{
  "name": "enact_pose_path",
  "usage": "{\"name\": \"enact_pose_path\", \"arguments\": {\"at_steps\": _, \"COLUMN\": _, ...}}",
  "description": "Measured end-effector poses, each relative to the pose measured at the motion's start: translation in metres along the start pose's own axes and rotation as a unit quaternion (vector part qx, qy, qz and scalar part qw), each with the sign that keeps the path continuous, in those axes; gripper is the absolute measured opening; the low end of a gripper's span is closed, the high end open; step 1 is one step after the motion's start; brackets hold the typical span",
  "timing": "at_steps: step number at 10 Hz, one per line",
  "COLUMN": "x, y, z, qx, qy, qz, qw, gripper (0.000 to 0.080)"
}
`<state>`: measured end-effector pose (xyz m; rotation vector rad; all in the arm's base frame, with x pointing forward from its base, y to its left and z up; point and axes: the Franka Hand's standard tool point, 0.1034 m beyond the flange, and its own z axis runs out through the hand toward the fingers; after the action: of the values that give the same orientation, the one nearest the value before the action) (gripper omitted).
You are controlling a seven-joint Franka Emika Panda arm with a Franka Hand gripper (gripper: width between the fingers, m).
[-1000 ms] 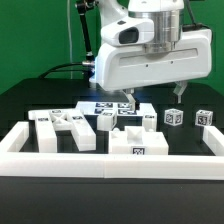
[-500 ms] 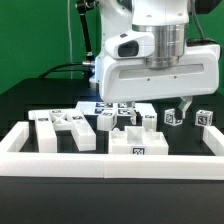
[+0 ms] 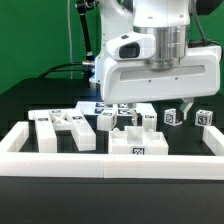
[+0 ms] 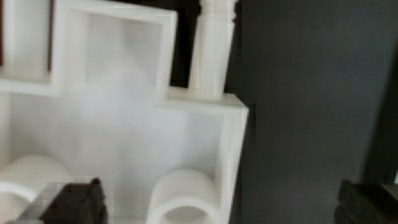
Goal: Assemble chair
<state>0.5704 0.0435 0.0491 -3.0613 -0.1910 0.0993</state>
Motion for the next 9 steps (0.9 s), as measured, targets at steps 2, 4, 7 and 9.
{"name": "enact_pose_path", "arguments": {"at_steps": 2, "x": 0.008, "y": 0.001, "z": 0.005, "qx": 0.001, "qy": 0.002, "qz": 0.001, "qw": 1.000, "gripper": 0.0650}}
{"name": "enact_pose_path", "arguments": {"at_steps": 4, "x": 0.006, "y": -0.001, "z": 0.013, "qx": 0.001, "qy": 0.001, "qz": 0.000, "qw": 1.000, "gripper": 0.0650}}
{"name": "enact_pose_path", "arguments": {"at_steps": 7, "x": 0.004, "y": -0.002, "z": 0.025, "qx": 0.001, "qy": 0.006, "qz": -0.004, "qw": 1.000, "gripper": 0.0650}}
{"name": "enact_pose_path", "arguments": {"at_steps": 9, "x": 0.001, "y": -0.002, "z": 0.033, "qx": 0.002, "qy": 0.001, "qz": -0.005, "qw": 1.000, "gripper": 0.0650}}
